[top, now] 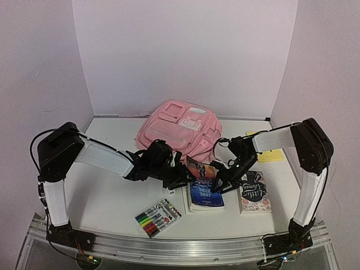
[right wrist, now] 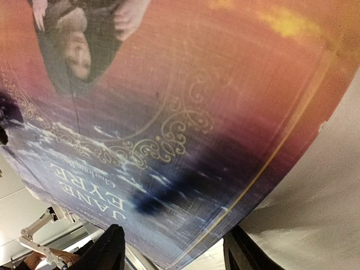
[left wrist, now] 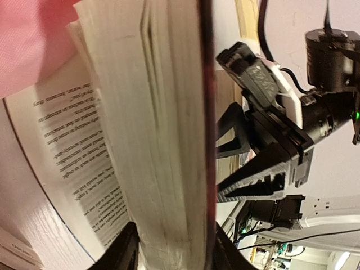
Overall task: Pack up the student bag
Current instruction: Pick up the book from the center of the board.
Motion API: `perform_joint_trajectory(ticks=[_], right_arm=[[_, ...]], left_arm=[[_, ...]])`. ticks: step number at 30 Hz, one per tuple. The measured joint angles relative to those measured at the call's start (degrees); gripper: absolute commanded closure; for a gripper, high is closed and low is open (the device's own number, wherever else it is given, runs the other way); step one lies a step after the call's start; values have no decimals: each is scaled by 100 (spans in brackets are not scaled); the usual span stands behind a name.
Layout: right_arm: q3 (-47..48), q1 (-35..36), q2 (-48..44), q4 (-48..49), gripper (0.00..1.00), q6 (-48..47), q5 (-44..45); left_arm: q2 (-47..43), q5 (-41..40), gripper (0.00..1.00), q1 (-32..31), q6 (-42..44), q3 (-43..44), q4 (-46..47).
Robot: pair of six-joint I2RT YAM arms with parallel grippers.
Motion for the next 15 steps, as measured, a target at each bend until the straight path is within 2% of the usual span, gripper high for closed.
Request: perform_joint_trajectory(ticks=[8,10,12,13,15], right_arm=[[0,-13,-20,-77,33,83,-47],[0,-13,-26,-83,32,102,-48],[0,-13,-26,-89,29,120,-49],[0,-13,-28,-92,25,123,-58],[0,-13,-46,-118,13,145,-73]], left_arm=[[432,116,66,70,-43,438,-443],[580,179,74,92,-45,593,-594],[677,236,91,113,-47,681,-688],[692,266,97,122,-60,708,-720],[687,309,100,131,-47,741,-722]])
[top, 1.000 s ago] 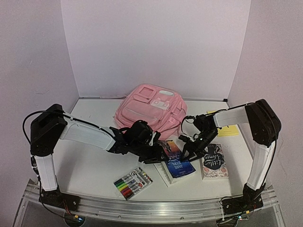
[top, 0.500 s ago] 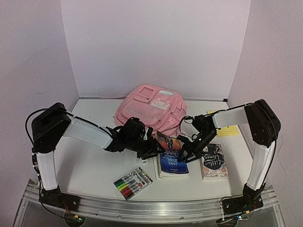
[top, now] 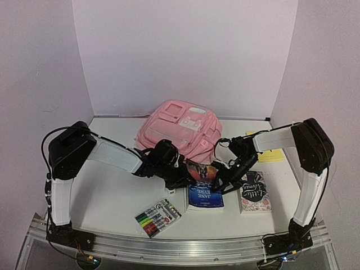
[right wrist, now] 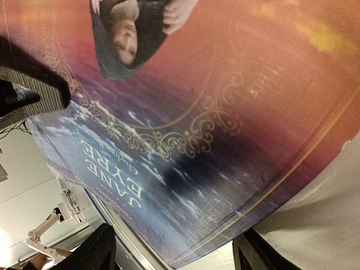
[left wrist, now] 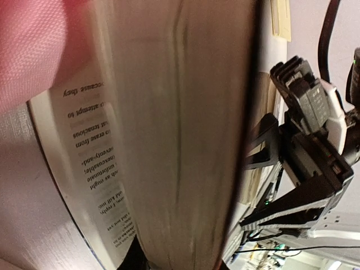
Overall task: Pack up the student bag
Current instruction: Pick up the book from the center of the board.
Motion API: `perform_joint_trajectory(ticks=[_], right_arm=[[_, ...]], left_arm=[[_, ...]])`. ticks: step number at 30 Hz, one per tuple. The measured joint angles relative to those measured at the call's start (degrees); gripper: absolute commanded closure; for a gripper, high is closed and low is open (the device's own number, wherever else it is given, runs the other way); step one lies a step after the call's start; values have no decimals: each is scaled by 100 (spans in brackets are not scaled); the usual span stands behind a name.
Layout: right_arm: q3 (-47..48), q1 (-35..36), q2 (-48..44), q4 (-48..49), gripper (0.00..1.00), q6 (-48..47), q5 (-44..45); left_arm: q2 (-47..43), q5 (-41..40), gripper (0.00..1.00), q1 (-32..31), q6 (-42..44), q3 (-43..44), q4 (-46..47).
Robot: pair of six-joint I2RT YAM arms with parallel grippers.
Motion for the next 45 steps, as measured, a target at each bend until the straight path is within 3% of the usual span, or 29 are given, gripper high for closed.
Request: perform_joint_trajectory(ticks=[3,18,30,45], right_arm=[[34,-4,-115,16,2,29,-5],[1310,-918,-1477,-602,2,-409,-315],[1457,-803,-1416,-960,2,-630,-756],[1887,-778,-987,-1032,2,-575,-560]], left_arm=[[-31,9,100,-1,61,1,14],[-1009,529,100,314,664,81,-485],[-1039,959,100,388,1026,1333,-790],[-1042,1000,100,460,1230,1736,-1052]])
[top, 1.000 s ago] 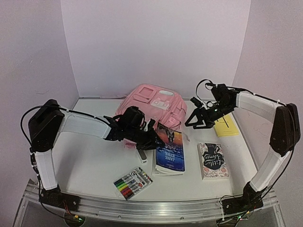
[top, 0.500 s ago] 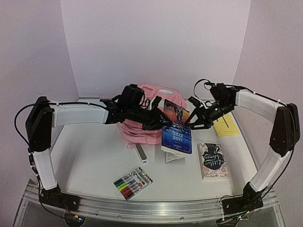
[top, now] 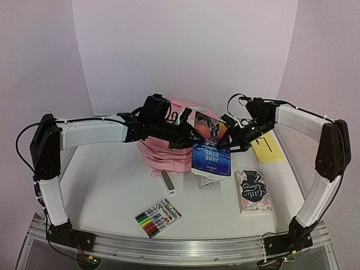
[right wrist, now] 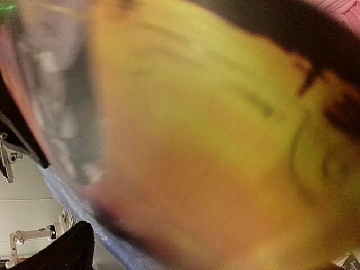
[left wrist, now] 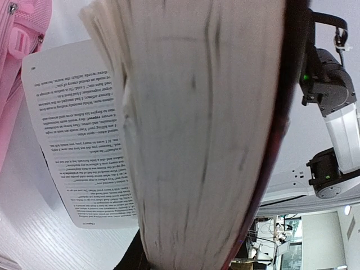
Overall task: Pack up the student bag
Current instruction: Pick up the book from the center of the board.
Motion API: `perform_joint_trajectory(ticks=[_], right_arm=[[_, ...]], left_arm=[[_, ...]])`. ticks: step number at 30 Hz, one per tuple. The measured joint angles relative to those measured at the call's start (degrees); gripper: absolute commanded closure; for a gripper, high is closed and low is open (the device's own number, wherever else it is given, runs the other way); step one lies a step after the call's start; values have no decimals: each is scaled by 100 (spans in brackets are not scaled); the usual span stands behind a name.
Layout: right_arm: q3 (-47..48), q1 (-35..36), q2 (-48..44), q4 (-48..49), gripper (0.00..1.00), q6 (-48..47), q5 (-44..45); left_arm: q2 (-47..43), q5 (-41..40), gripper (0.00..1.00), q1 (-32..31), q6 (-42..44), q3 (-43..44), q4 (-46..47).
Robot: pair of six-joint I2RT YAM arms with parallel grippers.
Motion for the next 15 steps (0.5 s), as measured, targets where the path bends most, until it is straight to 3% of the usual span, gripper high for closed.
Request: perform_joint_trajectory(ticks=[2,4,9,10,12,15], right_arm=[[19,4,6,-4,3,39,-21],[99,4,6,-19,14,72,-103],[428,-46,6,-48,70,215,-666],[470,-88,6,-31,79,251,-801],[610,-129,5,3,97,322,-1103],[786,-128,4,76,100,404,-1269]], left_arm=[[-13,37,100,-10,1,66,19],[-33,36,100,-10,1,67,19],[-76,60,92,19,-14,68,63],[-115,50,88,48,-33,68,35],[-192,-11,69,86,-25,68,-46],[-323,-205,46,93,-16,68,-93]])
